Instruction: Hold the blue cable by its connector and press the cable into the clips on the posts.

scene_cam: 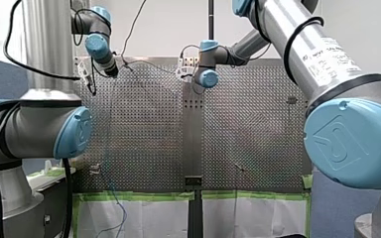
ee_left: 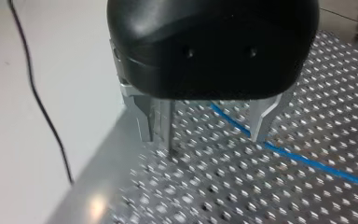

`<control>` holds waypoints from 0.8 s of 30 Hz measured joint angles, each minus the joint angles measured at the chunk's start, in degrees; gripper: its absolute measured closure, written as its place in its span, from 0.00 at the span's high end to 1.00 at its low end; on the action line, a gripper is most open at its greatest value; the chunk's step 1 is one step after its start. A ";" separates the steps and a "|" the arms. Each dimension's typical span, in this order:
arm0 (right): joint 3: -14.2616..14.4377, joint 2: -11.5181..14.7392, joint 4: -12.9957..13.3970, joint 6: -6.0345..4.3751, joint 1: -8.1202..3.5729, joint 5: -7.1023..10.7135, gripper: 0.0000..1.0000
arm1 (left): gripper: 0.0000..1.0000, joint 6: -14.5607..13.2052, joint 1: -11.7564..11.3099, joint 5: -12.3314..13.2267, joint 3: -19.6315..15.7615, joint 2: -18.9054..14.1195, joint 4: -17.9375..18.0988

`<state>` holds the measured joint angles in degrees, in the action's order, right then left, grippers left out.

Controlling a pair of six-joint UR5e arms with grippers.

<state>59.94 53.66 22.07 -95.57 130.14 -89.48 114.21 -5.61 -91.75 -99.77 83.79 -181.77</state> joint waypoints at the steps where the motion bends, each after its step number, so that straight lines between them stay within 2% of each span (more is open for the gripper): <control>1: 0.00 -0.04 0.00 0.01 0.03 0.00 0.00 | 0.98 -0.08 0.03 0.10 0.00 -0.45 0.23; 11: 0.04 -0.23 -0.34 0.02 -0.07 0.00 0.00 | 0.98 -3.66 0.96 0.61 -0.03 -4.57 -0.53; 24: 0.02 -0.34 -0.62 0.01 -0.36 0.00 0.00 | 0.98 -9.49 3.12 1.30 -0.05 -4.55 -0.72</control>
<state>59.96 53.32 21.45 -95.55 129.78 -89.48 104.72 -2.48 -90.46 -99.82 79.23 -182.48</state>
